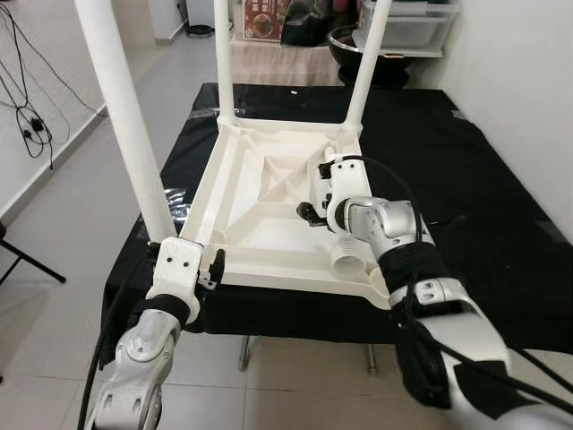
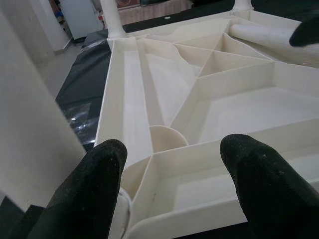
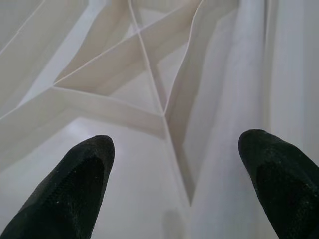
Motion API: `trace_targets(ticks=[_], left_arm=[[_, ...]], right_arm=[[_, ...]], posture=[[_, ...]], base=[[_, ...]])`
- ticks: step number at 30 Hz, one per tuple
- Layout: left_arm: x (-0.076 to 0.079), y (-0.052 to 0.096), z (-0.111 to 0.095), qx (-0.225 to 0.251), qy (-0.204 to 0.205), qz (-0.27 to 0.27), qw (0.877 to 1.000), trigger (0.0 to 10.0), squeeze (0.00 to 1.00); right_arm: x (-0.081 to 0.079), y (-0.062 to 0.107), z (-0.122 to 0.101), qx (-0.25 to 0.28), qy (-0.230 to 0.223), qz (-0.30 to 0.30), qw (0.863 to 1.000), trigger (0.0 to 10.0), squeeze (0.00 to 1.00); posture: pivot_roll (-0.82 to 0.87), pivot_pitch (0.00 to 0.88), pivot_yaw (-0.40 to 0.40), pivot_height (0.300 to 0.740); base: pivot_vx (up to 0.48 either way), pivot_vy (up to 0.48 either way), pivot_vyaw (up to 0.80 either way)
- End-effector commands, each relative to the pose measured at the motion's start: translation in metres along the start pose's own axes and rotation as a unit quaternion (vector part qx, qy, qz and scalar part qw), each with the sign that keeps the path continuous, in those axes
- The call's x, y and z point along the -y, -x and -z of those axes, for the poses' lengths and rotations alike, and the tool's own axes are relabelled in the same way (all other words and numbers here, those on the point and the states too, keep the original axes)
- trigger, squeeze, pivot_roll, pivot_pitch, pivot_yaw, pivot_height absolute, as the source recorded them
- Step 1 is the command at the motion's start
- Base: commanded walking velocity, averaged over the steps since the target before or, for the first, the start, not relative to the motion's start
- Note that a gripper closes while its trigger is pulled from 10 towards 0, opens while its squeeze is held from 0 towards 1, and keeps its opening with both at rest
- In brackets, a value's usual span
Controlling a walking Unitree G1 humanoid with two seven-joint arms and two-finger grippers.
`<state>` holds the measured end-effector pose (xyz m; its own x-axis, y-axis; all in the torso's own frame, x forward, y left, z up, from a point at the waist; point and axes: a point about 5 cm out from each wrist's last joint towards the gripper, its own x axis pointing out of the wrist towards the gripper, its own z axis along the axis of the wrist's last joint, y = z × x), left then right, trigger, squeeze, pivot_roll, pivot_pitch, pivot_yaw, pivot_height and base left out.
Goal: Building children table
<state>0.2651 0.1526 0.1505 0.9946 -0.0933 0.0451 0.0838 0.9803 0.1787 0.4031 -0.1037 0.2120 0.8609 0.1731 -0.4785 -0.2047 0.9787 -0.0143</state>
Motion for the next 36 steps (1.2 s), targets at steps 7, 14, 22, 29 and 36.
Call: trace_targets(ticks=[7, 14, 22, 29, 36], left_arm=[[0.002, 0.006, -0.003, 0.002, -0.009, 0.006, 1.000, 10.0, 0.00], [0.004, 0.011, -0.004, 0.003, -0.002, 0.009, 1.000, 10.0, 0.00], [0.006, 0.013, -0.004, 0.001, 0.005, 0.008, 1.000, 10.0, 0.00], [0.007, 0.014, -0.004, 0.000, 0.010, 0.007, 1.000, 10.0, 0.00], [0.008, 0.015, -0.004, 0.000, 0.013, 0.005, 1.000, 10.0, 0.00]], right_arm=[[0.008, 0.000, -0.008, -0.025, 0.011, 0.011, 1.000, 10.0, 0.00], [0.013, -0.001, -0.002, -0.059, -0.006, 0.016, 0.998, 10.0, 0.00], [0.013, -0.002, 0.003, -0.080, -0.005, 0.013, 0.997, 10.0, 0.00], [0.015, -0.002, 0.006, -0.101, -0.009, 0.011, 0.995, 0.0, 0.00], [0.015, -0.002, 0.009, -0.106, 0.009, 0.010, 0.994, 0.0, 0.00]], posture=[[0.05, 0.102, -0.052, 0.740], [0.04, 0.126, -0.069, 0.740], [0.03, 0.138, -0.078, 0.740], [0.02, 0.131, -0.085, 0.740], [0.02, 0.126, -0.087, 0.740]], base=[[0.000, 0.000, 0.00], [0.000, 0.000, 0.00], [0.000, 0.000, 0.00], [0.000, 0.000, 0.00], [0.000, 0.000, 0.00]])
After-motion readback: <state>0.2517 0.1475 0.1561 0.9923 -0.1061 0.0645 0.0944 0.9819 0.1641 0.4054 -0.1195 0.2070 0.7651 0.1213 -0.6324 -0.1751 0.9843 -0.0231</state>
